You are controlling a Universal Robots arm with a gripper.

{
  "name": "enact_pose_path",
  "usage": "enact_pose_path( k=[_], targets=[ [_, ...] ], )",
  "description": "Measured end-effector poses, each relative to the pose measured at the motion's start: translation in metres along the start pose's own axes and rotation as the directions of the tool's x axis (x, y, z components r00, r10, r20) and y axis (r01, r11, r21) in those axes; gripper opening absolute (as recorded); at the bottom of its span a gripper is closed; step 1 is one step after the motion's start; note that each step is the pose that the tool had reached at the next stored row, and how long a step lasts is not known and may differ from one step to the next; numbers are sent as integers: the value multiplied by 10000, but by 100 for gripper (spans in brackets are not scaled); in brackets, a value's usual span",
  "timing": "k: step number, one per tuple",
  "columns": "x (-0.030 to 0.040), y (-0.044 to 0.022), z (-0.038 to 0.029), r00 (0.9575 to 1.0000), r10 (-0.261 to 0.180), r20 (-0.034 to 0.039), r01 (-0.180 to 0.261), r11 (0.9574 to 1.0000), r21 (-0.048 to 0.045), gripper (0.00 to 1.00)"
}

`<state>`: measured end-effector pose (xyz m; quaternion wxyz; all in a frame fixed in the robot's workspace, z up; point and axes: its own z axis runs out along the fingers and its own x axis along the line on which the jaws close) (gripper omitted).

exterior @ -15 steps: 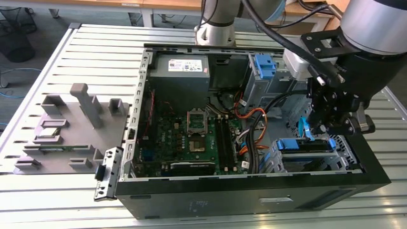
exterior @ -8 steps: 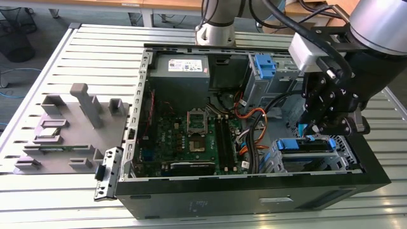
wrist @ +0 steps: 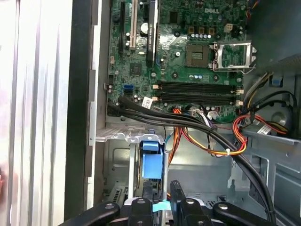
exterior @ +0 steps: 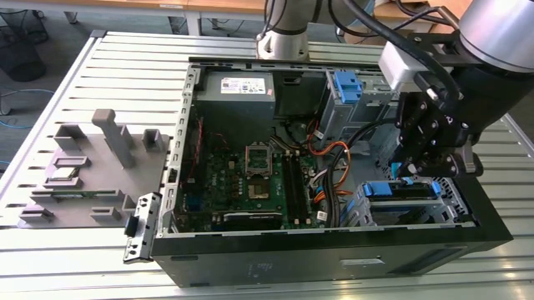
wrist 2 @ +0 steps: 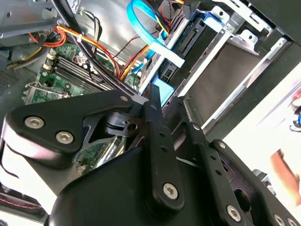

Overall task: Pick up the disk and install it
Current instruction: 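Insert the first disk wire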

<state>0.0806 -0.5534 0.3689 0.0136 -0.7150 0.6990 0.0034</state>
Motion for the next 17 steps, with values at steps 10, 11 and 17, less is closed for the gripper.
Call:
enact_pose_path(
  k=[10,11,17],
  targets=[
    [1,-17,12,9921,1258,-15,-1257,9921,32,30],
    [1,-28,15,9914,1305,-14,-1305,9914,33,30],
    [3,-133,19,9908,1353,-16,-1352,9908,34,30]
  ],
)
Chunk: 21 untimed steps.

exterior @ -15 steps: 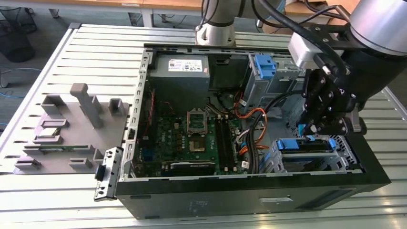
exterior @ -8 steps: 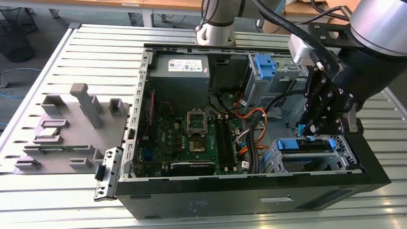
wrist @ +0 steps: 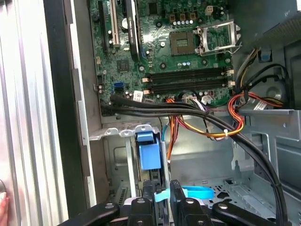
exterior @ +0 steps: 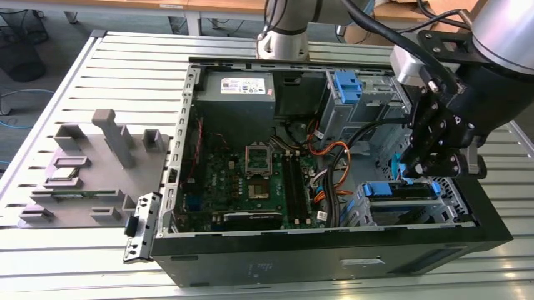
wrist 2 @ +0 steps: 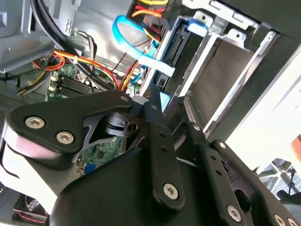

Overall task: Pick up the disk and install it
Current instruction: 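Insert the first disk wire, then insert the second disk wire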

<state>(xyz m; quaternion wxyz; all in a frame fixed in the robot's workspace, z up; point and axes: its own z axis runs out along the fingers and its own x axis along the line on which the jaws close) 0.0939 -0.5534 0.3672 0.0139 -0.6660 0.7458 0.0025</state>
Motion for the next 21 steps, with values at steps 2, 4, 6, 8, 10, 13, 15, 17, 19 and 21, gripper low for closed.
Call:
enact_pose_path(
  k=[2,4,6,8,10,13,15,17,19,21],
  targets=[
    [-5,-41,1,10000,0,0,0,10000,0,30],
    [-9,-78,3,10000,0,0,0,10000,0,30],
    [-10,-81,2,10000,0,3,0,10000,0,30],
    [-9,-81,-3,10000,1,9,-1,10000,-1,30],
    [-9,-82,-4,10000,1,16,-1,10000,-2,30],
    [-10,-82,-17,10000,1,15,-1,10000,-2,30],
    [-10,-82,-17,10000,0,15,0,10000,-2,30],
    [-10,-82,-17,10000,1,15,-1,10000,-1,30],
    [-10,-82,-18,10000,0,14,0,10000,-2,30],
    [-10,-84,-18,10000,0,14,0,10000,-2,30]
  ],
)
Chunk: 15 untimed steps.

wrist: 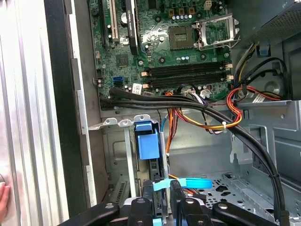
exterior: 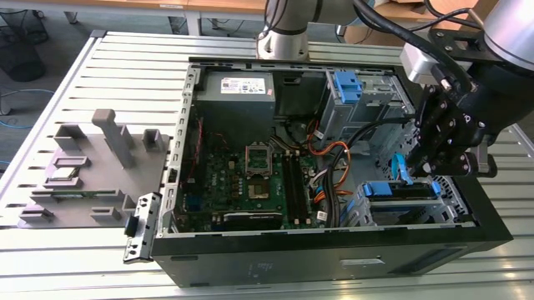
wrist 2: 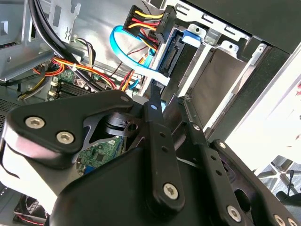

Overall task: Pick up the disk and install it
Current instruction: 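Insert the second disk wire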

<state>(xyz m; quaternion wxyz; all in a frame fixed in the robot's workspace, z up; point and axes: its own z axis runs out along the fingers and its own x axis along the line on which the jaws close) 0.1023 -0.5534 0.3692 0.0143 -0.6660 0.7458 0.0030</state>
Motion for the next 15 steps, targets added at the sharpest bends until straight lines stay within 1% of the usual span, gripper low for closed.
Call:
enact_pose_path(
  k=[3,6,15],
  targets=[
    [-7,-15,1,10000,-1,0,1,10000,0,30],
    [-35,-52,5,10000,0,0,0,10000,0,30],
    [-129,-225,21,10000,0,-1,0,10000,-10,30]
  ],
)
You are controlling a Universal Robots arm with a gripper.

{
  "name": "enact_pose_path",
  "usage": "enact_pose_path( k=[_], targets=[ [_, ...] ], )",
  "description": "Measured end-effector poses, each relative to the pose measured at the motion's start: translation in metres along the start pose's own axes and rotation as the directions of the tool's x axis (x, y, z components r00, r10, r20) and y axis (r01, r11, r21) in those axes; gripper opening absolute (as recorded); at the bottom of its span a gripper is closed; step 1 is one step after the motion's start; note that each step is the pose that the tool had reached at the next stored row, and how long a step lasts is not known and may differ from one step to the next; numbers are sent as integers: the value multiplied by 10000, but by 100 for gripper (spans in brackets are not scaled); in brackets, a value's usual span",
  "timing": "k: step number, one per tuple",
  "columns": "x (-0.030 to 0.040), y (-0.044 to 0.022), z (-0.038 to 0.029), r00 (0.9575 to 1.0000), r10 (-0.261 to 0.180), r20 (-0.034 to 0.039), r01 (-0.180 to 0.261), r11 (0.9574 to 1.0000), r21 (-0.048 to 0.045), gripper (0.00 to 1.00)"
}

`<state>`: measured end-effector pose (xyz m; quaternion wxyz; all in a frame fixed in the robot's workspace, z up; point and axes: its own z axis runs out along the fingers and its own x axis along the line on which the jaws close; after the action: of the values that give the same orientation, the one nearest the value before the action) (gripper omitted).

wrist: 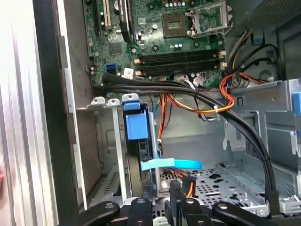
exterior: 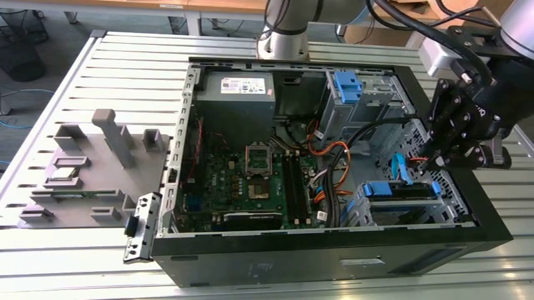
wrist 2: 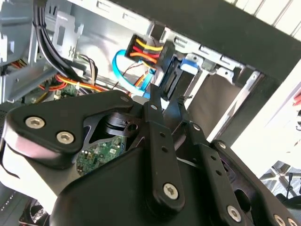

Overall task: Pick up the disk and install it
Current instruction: 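Insert the second disk wire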

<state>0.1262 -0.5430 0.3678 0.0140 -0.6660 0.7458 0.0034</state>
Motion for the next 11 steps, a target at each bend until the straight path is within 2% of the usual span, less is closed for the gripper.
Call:
enact_pose_path(
  k=[7,11],
  targets=[
    [-41,-171,13,10000,0,-4,0,10000,-40,30],
    [-56,-256,20,10000,3,-15,-3,9999,-130,30]
  ],
)
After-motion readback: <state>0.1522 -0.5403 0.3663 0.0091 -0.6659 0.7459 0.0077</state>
